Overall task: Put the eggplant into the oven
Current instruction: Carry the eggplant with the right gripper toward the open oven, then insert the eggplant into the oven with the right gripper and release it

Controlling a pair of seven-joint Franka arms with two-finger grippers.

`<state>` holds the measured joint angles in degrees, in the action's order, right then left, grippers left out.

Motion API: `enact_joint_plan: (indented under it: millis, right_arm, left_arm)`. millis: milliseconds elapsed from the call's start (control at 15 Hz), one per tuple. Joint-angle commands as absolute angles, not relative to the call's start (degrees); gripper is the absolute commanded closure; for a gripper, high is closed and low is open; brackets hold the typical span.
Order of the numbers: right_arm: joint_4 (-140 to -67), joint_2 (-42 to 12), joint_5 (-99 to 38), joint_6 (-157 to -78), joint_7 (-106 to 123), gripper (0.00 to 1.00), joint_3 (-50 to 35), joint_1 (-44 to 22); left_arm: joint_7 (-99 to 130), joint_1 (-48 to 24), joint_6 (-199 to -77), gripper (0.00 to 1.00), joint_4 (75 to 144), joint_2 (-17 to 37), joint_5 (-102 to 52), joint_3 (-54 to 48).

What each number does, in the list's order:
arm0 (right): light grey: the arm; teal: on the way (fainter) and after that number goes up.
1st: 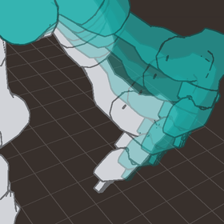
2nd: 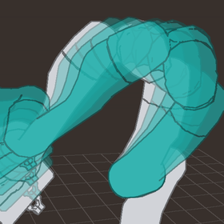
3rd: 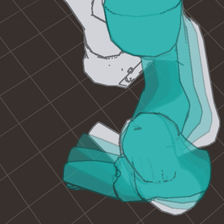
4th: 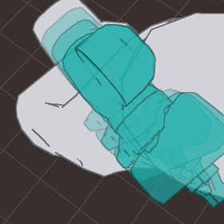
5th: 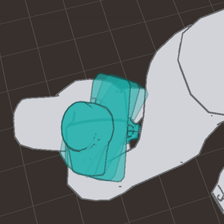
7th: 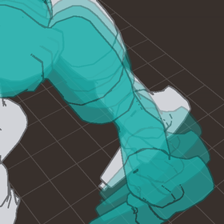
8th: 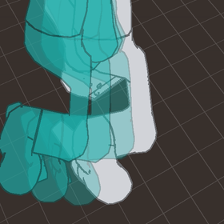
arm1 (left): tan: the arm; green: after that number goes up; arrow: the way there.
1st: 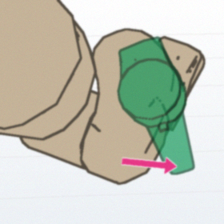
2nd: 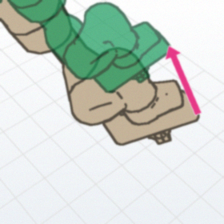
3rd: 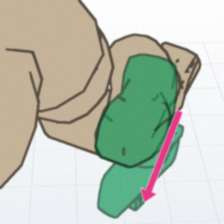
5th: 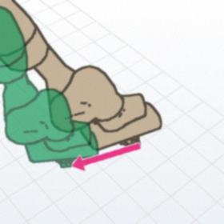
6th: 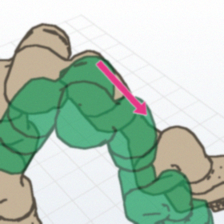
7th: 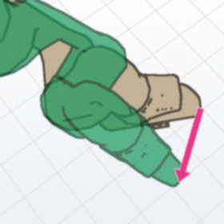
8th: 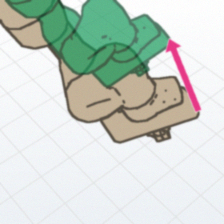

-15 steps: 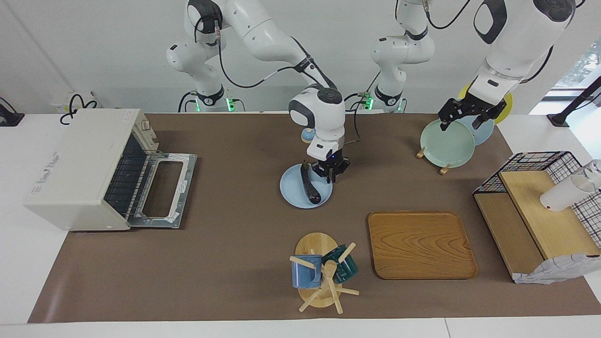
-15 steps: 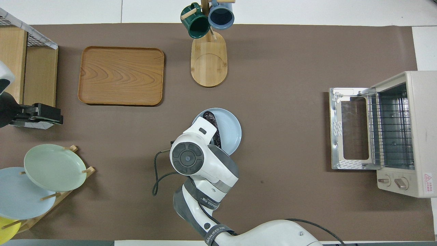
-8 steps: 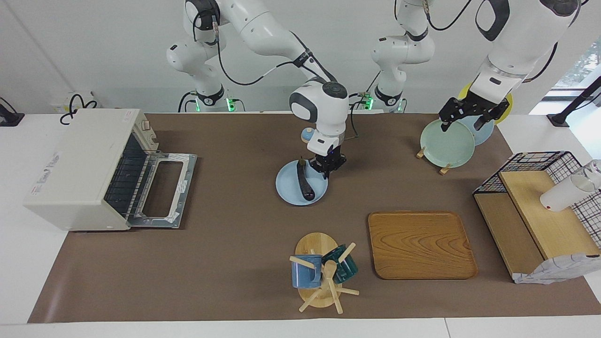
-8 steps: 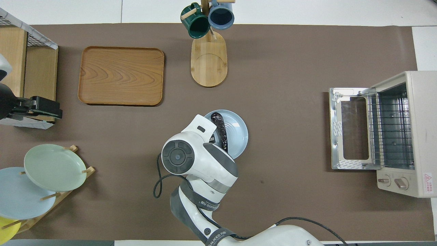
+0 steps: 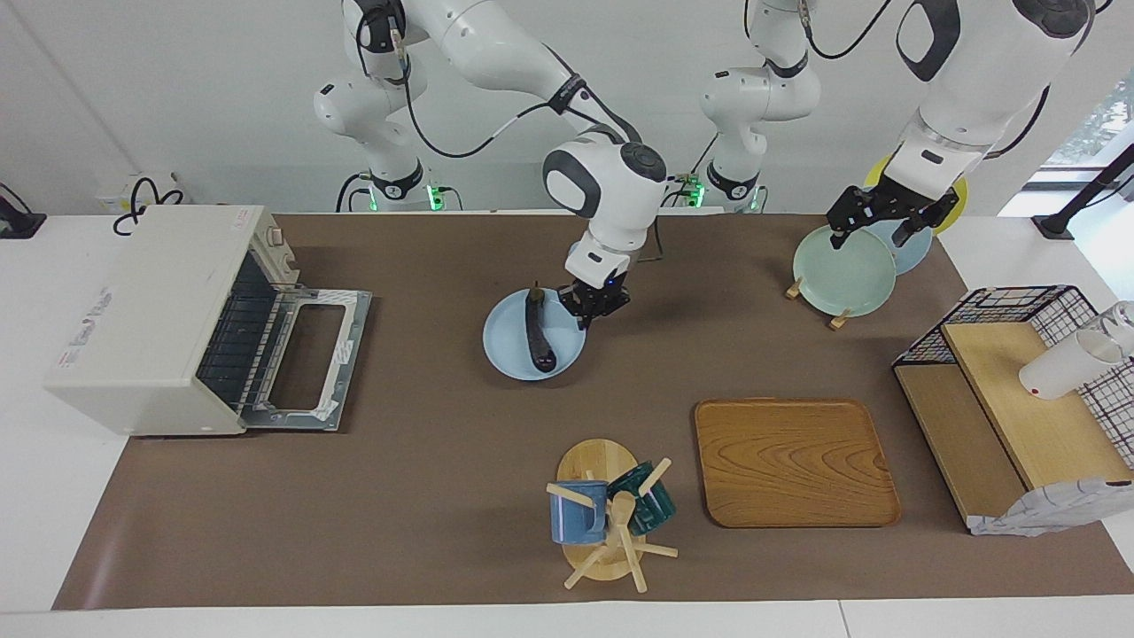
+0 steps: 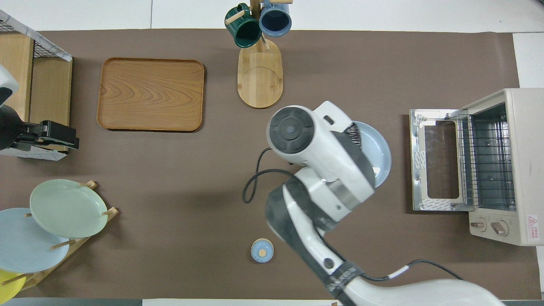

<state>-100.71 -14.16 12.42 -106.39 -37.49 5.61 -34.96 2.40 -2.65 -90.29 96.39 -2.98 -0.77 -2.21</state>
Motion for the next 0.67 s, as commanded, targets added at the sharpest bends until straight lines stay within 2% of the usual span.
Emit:
enact_joint_plan:
  millis: [0, 200, 467, 600]
  right_arm:
    - [-112.83, -3.98, 13.27, -105.3, -32.46, 1.0, 5.01, -27.54]
    - [-116.97, -0.1, 13.45, -105.82, -23.23, 1.0, 5.01, -19.27]
    - [-119.08, 0.26, 14.06, -108.97, -11.1, 1.0, 5.01, -10.13]
    - [-121.28, 0.79, 14.06, -111.43, -8.54, 1.0, 5.01, -7.75]
  left_arm:
    - [2.02, -3.34, -90.44, 0.0, 96.77, -3.25, -0.79, -1.58]
    - [2.11, -2.82, -90.79, 0.0, 96.86, -3.34, -0.79, -1.58]
    - [2.46, -2.99, -90.7, 0.0, 96.68, -3.6, -0.79, -1.67]
    - [2.46, -2.64, -90.36, 0.0, 96.68, -3.69, -0.79, -1.58]
